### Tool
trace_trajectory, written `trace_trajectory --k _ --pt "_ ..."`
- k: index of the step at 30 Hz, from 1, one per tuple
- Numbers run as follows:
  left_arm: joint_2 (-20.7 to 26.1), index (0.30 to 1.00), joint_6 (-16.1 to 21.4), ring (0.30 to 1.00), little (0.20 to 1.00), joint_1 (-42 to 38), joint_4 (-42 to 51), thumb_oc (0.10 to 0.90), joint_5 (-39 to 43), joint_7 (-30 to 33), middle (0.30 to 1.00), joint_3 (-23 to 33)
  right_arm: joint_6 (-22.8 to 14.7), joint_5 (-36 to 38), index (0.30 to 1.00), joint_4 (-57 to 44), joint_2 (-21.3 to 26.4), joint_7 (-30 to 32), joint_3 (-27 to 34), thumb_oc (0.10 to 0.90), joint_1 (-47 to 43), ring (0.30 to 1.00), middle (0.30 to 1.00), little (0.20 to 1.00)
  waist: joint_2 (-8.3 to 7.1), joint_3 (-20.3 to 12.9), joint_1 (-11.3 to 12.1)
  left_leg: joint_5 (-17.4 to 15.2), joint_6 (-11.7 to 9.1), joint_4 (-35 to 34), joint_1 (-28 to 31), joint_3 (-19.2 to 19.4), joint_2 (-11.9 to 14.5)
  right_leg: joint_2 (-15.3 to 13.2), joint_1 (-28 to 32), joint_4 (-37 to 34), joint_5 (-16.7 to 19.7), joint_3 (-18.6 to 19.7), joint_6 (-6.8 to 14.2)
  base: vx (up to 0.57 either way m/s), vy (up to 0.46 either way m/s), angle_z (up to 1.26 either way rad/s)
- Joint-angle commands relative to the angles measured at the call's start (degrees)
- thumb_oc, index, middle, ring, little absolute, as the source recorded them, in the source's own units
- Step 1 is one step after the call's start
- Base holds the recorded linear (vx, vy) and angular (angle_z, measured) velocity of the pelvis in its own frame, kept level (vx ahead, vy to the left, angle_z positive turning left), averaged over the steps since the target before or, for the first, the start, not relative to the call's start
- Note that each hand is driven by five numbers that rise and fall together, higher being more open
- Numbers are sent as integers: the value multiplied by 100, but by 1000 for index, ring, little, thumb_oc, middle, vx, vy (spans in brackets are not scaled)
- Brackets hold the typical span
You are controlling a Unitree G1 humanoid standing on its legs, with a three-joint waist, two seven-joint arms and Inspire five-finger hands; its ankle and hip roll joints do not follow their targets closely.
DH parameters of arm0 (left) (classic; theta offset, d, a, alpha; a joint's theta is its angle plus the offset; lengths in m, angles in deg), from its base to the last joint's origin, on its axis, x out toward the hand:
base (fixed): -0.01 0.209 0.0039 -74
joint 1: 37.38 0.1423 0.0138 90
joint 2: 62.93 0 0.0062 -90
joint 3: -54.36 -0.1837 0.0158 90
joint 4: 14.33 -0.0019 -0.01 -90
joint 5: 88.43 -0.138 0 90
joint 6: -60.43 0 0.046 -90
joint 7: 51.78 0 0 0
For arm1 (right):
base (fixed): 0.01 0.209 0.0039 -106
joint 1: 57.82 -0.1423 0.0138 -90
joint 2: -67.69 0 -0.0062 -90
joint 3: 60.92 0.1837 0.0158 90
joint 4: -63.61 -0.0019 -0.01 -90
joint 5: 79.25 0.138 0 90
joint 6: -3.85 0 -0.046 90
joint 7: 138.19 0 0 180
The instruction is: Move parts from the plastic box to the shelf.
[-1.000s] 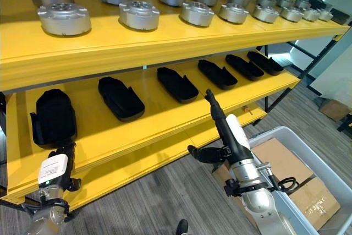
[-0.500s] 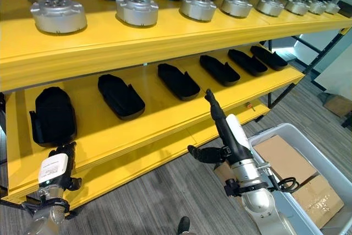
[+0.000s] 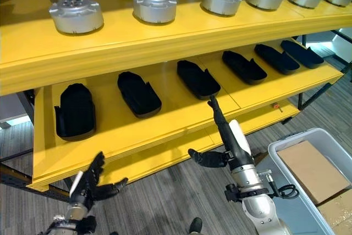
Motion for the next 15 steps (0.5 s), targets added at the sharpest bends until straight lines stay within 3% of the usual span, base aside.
trace_trajectory --k 1,8,15 --pt "347 1000 408 1000 1000 -331 899 900 1025 -680 1000 94 -545 311 1000 -219 -144 115 330 900 -396 1000 1000 1000 -151 -190 -5 -512 336 -42 300 69 -112 -315 493 280 -223 -198 435 -27 -17 13" --pt "333 1000 502 1000 1000 -683 989 900 1379 -724 1000 234 -474 1147 1000 243 -374 -319 41 900 -261 1000 1000 1000 -23 -462 53 -309 268 -42 61 -255 -77 -341 621 320 -251 -450 436 -63 -21 25" --pt "150 1000 446 1000 1000 -895 756 900 1468 -642 1000 157 -395 1713 1000 559 -519 -529 -284 900 -389 1000 1000 1000 86 -645 51 -219 216 -42 -49 -315 6 -278 612 170 -251 -473 401 -55 -4 7"
